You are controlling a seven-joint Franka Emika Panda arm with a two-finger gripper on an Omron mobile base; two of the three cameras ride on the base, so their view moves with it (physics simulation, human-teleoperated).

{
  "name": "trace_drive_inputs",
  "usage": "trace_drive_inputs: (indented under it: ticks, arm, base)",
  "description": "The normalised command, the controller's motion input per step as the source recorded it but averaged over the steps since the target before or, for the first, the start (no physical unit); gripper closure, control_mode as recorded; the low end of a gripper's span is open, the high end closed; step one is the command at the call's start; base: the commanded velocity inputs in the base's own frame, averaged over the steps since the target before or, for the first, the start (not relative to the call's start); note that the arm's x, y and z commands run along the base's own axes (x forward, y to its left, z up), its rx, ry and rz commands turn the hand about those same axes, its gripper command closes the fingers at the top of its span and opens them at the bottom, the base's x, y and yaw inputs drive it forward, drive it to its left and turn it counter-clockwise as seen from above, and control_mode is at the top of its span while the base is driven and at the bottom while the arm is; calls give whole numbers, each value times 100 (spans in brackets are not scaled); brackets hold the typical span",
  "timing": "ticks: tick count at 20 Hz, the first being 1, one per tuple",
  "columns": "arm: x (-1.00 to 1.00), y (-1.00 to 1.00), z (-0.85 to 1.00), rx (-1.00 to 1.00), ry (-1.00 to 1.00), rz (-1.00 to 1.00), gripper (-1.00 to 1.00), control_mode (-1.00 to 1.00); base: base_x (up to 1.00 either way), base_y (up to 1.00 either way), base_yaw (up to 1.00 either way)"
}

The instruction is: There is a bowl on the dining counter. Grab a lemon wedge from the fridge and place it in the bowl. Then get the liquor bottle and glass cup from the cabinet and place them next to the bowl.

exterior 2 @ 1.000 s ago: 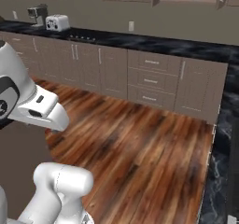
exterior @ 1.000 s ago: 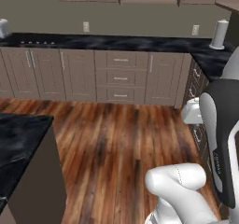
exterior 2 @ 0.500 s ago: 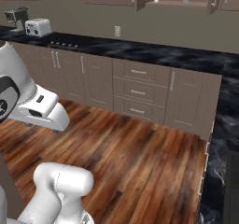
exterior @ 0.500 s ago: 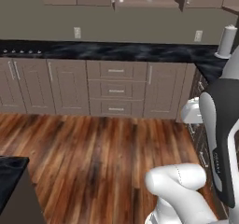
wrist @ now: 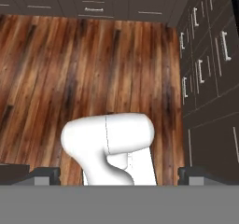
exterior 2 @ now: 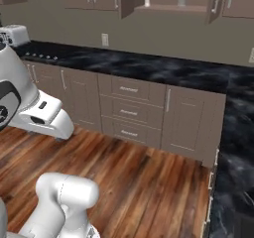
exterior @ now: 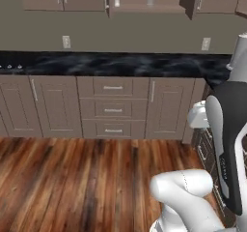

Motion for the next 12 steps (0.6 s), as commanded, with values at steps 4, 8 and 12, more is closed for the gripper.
trace_drive_inputs:
  ticks: [4, 8, 12]
  arm:
    - [0, 0, 0, 0, 0, 0, -100, 100]
    - [0, 0, 0, 0, 0, 0, -100, 100]
    - [0, 0, 0, 0, 0, 0, -100, 100]
  base:
    - [100, 7, -8]
    - [100, 15, -7]
    - [100, 19, -5]
